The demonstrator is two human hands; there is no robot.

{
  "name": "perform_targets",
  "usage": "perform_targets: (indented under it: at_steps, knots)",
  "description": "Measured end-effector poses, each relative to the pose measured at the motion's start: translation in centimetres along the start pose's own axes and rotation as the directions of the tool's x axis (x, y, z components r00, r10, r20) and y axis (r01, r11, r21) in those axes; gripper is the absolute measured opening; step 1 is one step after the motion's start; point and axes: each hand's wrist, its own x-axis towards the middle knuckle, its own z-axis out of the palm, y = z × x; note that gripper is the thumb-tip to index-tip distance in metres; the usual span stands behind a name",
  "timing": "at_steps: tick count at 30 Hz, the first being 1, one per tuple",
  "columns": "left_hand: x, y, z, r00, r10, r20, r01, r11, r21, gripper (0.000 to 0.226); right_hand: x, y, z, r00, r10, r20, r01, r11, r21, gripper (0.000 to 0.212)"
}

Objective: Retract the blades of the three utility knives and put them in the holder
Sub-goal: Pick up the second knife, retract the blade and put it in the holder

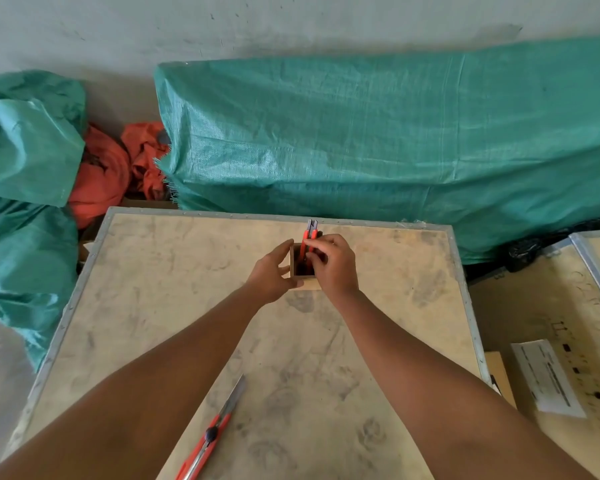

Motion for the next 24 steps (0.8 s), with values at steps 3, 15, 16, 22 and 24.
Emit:
perform_targets:
  at_steps: [3,15,16,22,24]
  knots:
    - [0.1,-0.1,0.0,1.000,0.006,-0.001,-0.006,1.000,0.014,0.097,0.0,0.2,0.0,0.999,0.027,-0.037,-0.027,1.000,0.009,0.034]
    - [-1.3,1.4,-0.4,0.997,0.044,-0.061,-0.031,0.979,0.199,0.098,-2.0,-1.0,-1.8,0.998,0.057,-0.033,-0.054,0.996,0.064,0.033]
    - [-1.8,1.6,-0.6,0.996,0.053,-0.067,-0.038,0.977,0.212,0.094,-2.4,-1.2,-2.0,0.998,0.055,-0.035,-0.053,0.996,0.069,0.033]
    - [-6.7,1.1,-2.4,0.989,0.080,-0.125,-0.052,0.975,0.215,0.070,-6.0,-3.2,-2.7,0.998,0.064,-0.020,-0.062,0.993,0.098,0.030]
    - [-9.3,-0.2,-3.2,0.986,0.072,-0.150,-0.045,0.984,0.171,0.065,-7.9,-4.0,-2.6,0.996,0.084,0.026,-0.086,0.990,0.116,0.027]
